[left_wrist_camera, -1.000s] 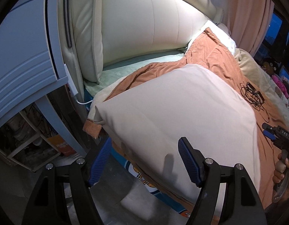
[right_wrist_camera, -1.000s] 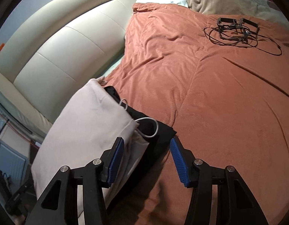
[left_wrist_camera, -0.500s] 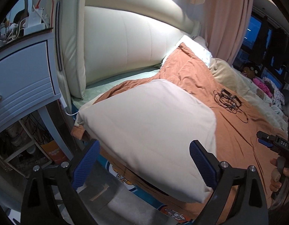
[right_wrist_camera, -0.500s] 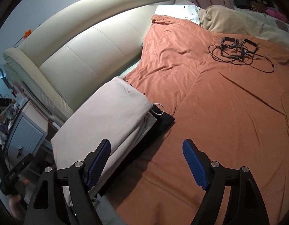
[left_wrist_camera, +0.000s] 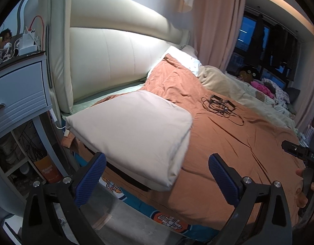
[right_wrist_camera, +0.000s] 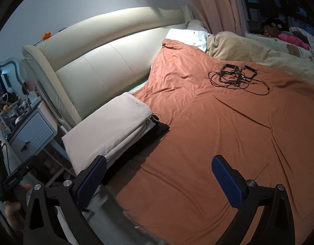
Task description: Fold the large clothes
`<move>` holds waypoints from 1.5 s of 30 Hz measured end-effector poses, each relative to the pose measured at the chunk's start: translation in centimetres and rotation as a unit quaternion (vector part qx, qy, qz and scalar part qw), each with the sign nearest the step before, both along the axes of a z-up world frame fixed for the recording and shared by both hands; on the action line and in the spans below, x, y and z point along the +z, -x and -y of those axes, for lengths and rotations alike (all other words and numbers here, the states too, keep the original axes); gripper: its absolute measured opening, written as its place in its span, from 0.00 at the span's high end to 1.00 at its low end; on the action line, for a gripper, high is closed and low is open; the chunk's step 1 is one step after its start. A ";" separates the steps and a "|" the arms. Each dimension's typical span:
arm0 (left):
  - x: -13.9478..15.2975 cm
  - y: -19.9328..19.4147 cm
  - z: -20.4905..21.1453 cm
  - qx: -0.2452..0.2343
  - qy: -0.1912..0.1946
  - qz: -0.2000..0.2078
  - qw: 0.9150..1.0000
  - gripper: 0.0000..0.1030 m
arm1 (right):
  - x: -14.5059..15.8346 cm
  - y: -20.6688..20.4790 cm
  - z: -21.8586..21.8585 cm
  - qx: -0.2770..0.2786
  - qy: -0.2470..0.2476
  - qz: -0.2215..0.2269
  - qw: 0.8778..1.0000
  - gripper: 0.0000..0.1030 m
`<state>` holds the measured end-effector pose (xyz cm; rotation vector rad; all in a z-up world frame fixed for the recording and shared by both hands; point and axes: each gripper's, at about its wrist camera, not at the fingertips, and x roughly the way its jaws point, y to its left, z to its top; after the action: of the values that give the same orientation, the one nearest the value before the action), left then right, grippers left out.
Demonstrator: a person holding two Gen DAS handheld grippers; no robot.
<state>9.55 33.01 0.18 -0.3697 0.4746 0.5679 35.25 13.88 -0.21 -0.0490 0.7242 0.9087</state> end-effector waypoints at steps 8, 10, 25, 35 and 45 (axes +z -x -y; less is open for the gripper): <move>0.2 2.2 5.9 -0.044 -0.007 0.020 0.999 0.00 | 0.5 4.4 6.9 -0.025 -0.005 0.019 0.999 0.00; 0.1 2.8 7.2 -0.050 -0.011 0.021 0.998 0.00 | 0.5 5.6 8.6 -0.027 -0.009 0.027 0.999 0.00; -0.5 7.8 16.3 -0.104 -0.026 0.049 0.993 0.00 | 0.0 13.0 19.7 -0.075 -0.033 0.071 0.994 0.00; -2.7 9.5 20.5 -0.123 -0.048 0.047 0.990 0.00 | -1.5 17.6 24.2 -0.092 -0.036 0.101 0.990 0.00; -2.6 11.0 22.9 -0.129 -0.060 0.053 0.988 0.00 | -1.9 20.5 26.9 -0.106 -0.040 0.115 0.987 0.00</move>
<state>-1.43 10.11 -2.39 -0.2182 0.3768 0.3220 14.78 -13.03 -2.16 -0.0056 0.4670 0.7138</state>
